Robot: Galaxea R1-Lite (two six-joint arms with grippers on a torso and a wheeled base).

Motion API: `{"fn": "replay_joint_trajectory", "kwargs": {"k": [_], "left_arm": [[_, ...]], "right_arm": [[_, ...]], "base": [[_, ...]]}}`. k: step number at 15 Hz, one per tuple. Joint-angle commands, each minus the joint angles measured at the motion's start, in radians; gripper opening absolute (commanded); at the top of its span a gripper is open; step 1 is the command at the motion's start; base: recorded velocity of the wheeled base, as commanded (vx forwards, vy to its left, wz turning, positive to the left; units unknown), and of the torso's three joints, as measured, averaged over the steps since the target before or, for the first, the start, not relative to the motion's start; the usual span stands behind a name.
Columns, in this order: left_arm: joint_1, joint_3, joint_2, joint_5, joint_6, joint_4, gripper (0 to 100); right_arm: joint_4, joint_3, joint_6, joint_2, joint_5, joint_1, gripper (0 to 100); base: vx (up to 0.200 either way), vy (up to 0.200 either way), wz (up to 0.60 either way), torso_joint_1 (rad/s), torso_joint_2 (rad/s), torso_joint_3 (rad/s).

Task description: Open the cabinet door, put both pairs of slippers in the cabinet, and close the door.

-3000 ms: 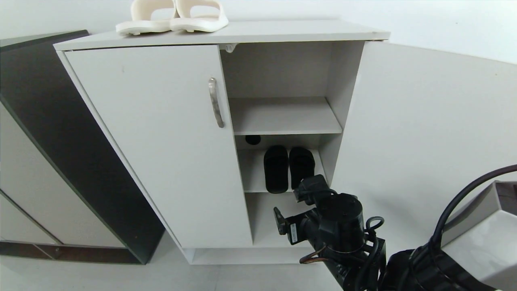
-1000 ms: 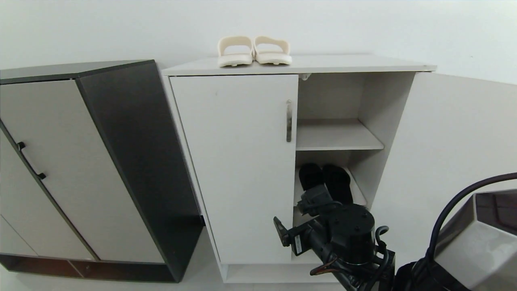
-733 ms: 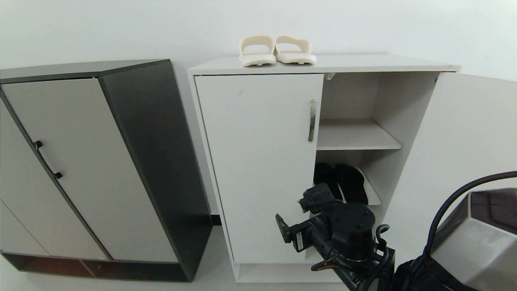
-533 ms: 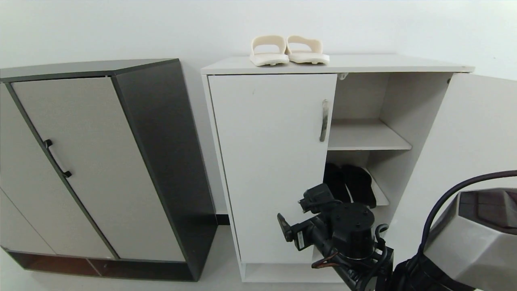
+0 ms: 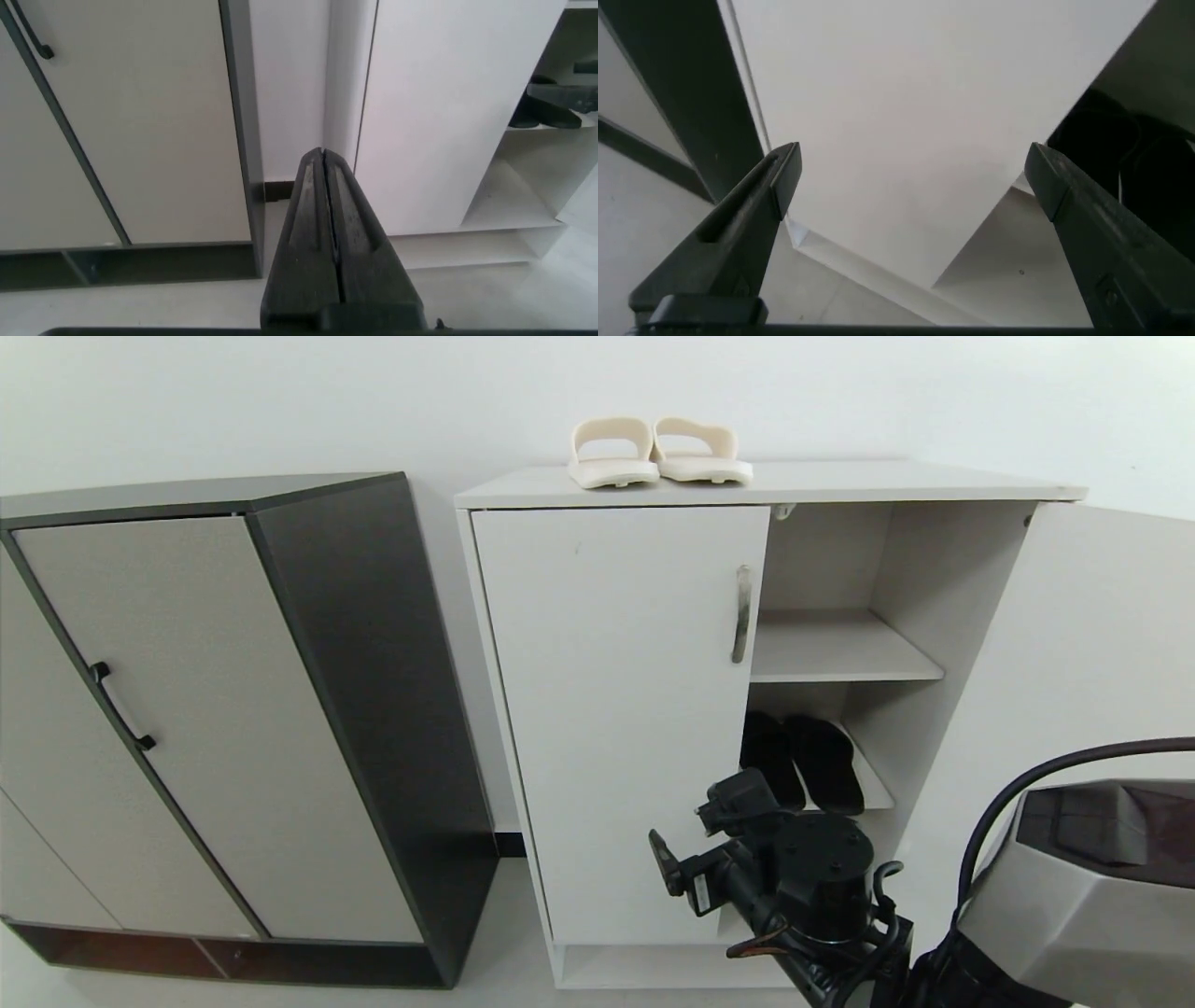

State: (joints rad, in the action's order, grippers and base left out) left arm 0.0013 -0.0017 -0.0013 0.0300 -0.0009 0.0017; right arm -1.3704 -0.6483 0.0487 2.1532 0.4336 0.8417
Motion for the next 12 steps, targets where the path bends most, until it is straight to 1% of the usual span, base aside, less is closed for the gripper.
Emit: {"fn": "replay_joint_trajectory", "kwargs": {"k": [1,4,5,8,12], "left_arm": [[0.0,0.0,0.001,-0.001,-0.001,0.0,0],[0.0,0.0,0.001,-0.001,-0.001,0.0,0],[0.0,0.0,0.001,0.001,-0.001,0.0,0],[0.0,0.0,0.001,-0.001,-0.001,0.0,0],[0.0,0.0,0.001,0.001,0.001,0.0,0]], "right_arm": [[-0.001,-0.001,0.0,0.016,-0.001,-0.001,100],[0.001,-0.002,0.0,0.019,-0.001,-0.001,100],[0.001,-0.001,0.0,0.019,0.0,-0.001,100],[0.001,-0.002,0.0,0.019,-0.001,-0.001,100],[0.002,-0.002,0.0,0.019,-0.001,-0.001,100]], "base": [[0.0,0.0,0.0,0.0,0.0,0.0],[0.0,0.0,0.0,0.0,0.0,0.0],[0.0,0.0,0.0,0.002,-0.12,-0.129],[0.0,0.0,0.0,0.03,-0.21,-0.3],[0.0,0.0,0.0,0.067,-0.5,-0.342]]}}
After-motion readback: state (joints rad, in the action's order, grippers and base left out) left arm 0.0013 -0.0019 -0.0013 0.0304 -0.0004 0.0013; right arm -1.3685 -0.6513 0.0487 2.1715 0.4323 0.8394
